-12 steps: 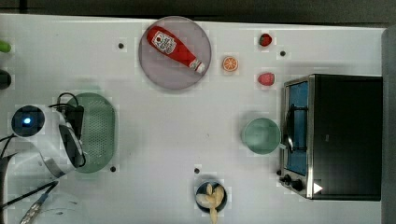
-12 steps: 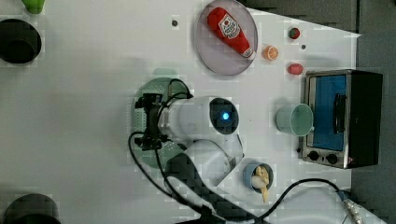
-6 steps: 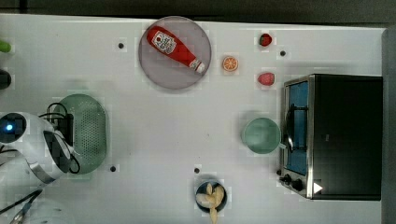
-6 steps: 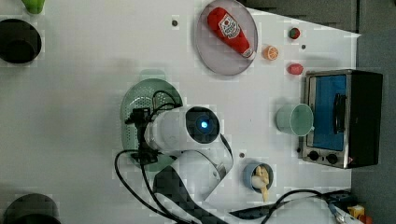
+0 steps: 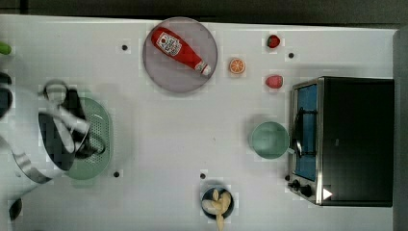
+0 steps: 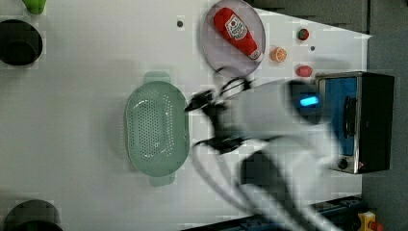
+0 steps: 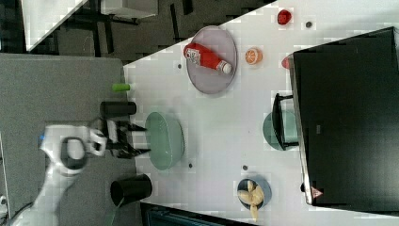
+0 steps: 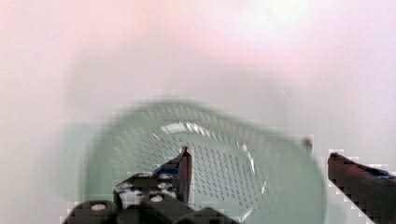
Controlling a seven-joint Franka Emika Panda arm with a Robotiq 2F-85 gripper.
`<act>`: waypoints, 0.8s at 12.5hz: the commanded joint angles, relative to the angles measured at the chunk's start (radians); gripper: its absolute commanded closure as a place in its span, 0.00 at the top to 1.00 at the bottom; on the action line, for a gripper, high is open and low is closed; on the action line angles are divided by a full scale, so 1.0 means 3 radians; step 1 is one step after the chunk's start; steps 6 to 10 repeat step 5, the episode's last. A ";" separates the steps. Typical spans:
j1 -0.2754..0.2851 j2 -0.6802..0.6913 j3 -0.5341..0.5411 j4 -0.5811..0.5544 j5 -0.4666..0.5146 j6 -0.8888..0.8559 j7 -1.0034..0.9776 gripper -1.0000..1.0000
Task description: Drag strainer right to left.
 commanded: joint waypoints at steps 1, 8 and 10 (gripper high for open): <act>-0.0230 -0.0765 -0.0676 0.0072 -0.0282 -0.0620 -0.1103 1.00; -0.0272 -0.1434 -0.1281 0.0055 -0.0826 -0.1189 -0.2316 1.00; -0.0272 -0.1434 -0.1281 0.0055 -0.0826 -0.1189 -0.2316 1.00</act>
